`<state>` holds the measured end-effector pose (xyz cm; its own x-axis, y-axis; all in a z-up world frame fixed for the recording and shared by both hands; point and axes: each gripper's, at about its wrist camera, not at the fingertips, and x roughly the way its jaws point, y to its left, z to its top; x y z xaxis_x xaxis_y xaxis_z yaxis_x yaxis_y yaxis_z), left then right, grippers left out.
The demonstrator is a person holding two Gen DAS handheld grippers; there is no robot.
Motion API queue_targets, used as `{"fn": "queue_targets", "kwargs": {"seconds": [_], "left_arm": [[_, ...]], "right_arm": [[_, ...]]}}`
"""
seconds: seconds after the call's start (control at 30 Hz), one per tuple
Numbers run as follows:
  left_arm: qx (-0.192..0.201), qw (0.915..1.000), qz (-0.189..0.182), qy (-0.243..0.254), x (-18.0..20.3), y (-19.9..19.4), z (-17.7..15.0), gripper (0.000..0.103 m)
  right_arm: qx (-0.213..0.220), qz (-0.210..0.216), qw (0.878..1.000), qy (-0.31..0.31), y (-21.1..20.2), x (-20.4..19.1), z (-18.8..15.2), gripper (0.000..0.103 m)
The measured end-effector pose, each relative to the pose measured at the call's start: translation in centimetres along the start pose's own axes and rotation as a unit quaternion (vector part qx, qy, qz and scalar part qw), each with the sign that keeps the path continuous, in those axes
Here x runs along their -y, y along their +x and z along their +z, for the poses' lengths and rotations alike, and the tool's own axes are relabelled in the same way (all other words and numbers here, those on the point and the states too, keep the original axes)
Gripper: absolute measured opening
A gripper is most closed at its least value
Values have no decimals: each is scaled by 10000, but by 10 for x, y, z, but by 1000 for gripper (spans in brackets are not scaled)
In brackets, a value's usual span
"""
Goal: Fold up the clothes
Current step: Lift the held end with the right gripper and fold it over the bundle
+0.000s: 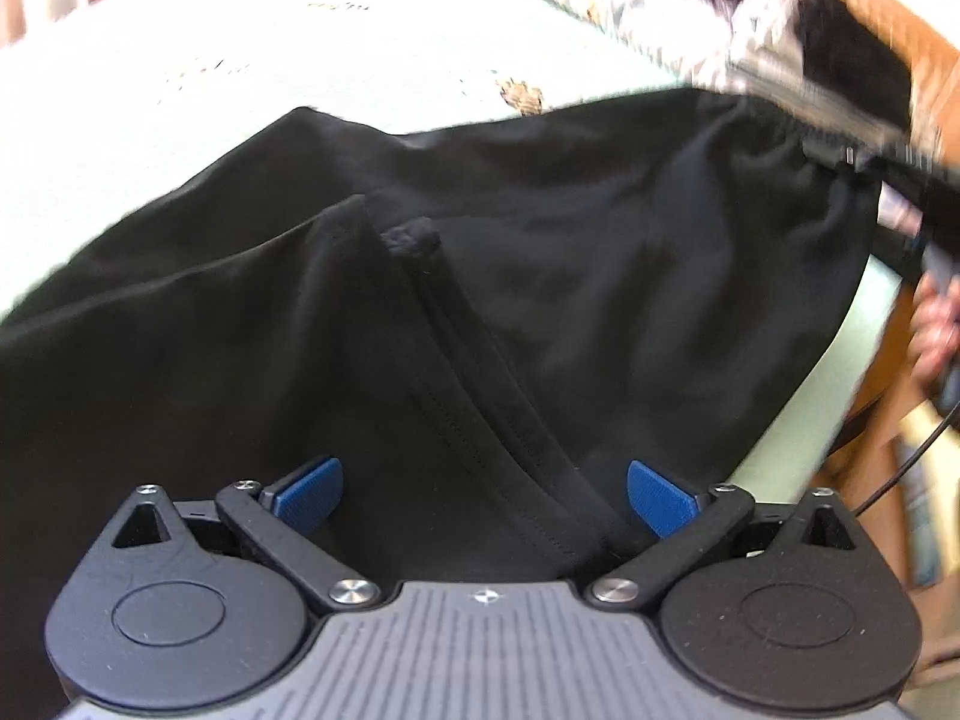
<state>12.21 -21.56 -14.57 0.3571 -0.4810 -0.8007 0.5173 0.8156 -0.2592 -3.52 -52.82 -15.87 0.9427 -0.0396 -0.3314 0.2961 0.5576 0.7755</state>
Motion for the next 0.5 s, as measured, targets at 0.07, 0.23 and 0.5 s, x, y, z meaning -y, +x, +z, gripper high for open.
{"fn": "queue_targets", "kwargs": {"seconds": [0.07, 0.23, 0.5], "left_arm": [[172, 9993, -189, -277, -18, -21, -9, 101], [723, 9946, -282, -690, -68, -88, -44, 101], [1540, 9767, 4, -1496, -153, -183, -123, 102]], "right_arm": [[78, 82, 9997, -203, -9, -20, -1, 31], [224, 435, 9948, -891, -31, -89, -8, 31], [-383, 982, 9231, -3699, -23, -217, -181, 31]]}}
